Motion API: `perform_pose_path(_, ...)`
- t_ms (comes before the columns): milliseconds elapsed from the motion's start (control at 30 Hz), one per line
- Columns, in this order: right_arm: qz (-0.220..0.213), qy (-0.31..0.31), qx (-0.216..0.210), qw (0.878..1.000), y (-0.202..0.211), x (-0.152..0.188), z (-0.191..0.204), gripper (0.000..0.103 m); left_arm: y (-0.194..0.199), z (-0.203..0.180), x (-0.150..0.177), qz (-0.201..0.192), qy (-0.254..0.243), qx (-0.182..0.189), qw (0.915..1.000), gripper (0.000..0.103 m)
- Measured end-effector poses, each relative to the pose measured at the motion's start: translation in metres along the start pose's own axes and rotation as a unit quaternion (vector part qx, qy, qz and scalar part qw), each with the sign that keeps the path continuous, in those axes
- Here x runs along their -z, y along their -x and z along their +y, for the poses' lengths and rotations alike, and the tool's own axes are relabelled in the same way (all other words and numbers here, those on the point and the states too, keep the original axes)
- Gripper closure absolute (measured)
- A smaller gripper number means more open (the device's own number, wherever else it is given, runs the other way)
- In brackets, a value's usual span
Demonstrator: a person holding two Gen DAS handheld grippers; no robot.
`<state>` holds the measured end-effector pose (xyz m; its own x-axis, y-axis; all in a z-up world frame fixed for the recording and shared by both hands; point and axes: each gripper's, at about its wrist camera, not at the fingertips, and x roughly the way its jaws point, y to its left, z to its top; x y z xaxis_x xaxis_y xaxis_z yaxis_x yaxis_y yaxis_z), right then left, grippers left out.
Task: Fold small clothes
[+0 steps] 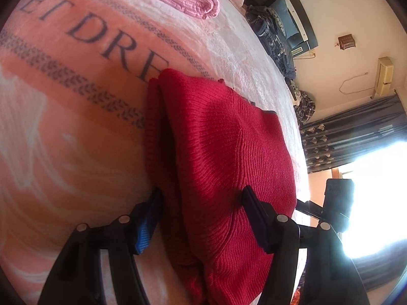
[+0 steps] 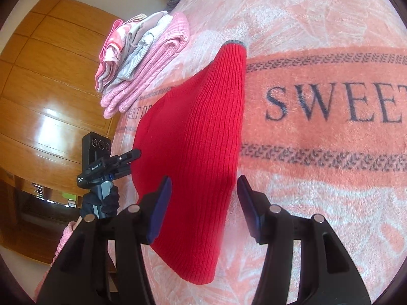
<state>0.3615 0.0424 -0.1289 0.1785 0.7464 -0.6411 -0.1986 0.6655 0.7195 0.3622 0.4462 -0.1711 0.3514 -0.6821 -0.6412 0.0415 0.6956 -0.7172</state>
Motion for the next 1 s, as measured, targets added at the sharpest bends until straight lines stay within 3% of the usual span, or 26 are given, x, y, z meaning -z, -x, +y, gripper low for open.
perform_pose_path(267, 0.001, -0.022, -0.029, 0.999, -0.02, -0.009, -0.017, 0.047, -0.017, -0.003, -0.01, 0.008, 0.001, 0.043, 0.9991, 0.039)
perform_pose_path(500, -0.005, -0.039, -0.062, 0.997, -0.04, -0.013, -0.025, 0.043, -0.032, -0.019, -0.011, 0.025, -0.025, 0.051, 0.9981, 0.039)
perform_pose_path(567, -0.009, -0.04, -0.063, 0.997, -0.044, -0.015, -0.024, 0.044, -0.037, -0.025, -0.01, 0.031, -0.037, 0.046, 0.9978, 0.05)
perform_pose_path(667, -0.017, -0.025, -0.049, 0.998, -0.042, -0.012, -0.021, 0.056, -0.04, -0.028, -0.008, 0.025, -0.046, 0.041, 0.9978, 0.061)
perform_pose_path(800, -0.022, -0.009, -0.043, 0.999, -0.033, -0.009, -0.012, 0.063, -0.036, -0.029, -0.006, 0.016, -0.047, 0.054, 0.9973, 0.067)
perform_pose_path(1000, -0.016, 0.028, -0.041, 0.999, -0.011, -0.003, 0.016, 0.066, -0.028, -0.043, 0.002, 0.01, -0.047, 0.092, 0.9947, 0.07)
